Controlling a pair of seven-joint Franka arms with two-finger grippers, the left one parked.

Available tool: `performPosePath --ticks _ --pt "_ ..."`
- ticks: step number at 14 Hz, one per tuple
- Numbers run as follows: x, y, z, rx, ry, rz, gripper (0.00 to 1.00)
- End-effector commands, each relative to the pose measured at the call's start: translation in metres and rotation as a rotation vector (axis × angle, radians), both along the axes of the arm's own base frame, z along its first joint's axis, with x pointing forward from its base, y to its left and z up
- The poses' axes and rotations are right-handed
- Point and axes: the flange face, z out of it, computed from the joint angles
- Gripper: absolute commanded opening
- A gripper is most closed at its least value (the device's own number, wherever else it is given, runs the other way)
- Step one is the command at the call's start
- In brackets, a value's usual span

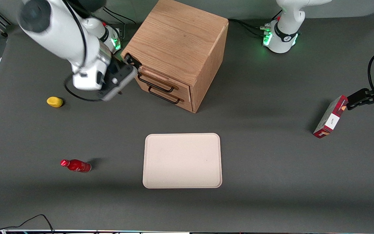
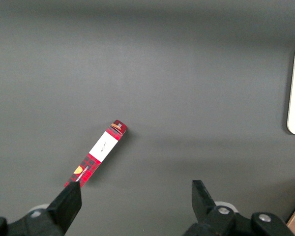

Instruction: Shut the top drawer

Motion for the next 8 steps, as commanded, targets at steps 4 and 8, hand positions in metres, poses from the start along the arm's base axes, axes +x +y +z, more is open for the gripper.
performPosePath --ticks 4,8 --pt "-0.068 -0.098 0.128 -0.239 -0.116 -0.563 1.0" --pt "-0.041 -0.201 0.11 -0.24 -0.039 -0.737 1.0"
